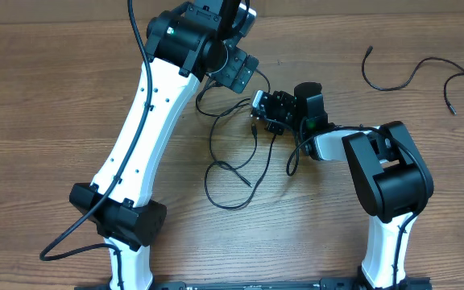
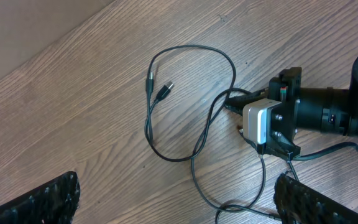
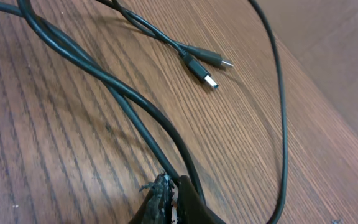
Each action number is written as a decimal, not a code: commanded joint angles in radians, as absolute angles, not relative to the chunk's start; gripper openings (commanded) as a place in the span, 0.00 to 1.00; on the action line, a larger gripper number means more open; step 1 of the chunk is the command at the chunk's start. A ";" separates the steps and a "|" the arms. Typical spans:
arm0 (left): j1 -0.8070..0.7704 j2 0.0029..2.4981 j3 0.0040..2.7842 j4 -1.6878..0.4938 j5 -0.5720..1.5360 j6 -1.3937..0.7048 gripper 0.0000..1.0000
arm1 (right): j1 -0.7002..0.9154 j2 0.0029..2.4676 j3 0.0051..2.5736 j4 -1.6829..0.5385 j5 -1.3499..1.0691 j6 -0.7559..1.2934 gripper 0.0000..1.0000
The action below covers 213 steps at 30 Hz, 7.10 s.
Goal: Untangle cables
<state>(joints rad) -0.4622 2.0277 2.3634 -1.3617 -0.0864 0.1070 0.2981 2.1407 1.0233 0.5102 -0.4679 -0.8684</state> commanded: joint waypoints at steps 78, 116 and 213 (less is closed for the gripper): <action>-0.458 2.034 2.378 -1.361 -0.078 0.111 1.00 | 0.304 2.258 1.051 0.635 -0.583 -0.865 0.64; -0.459 2.034 2.378 -1.361 -0.078 0.111 1.00 | 0.301 2.159 1.051 0.544 -0.530 -0.714 0.04; -0.459 2.034 2.378 -1.361 -0.078 0.111 0.99 | 0.302 1.346 1.455 -0.793 -0.643 -0.153 0.04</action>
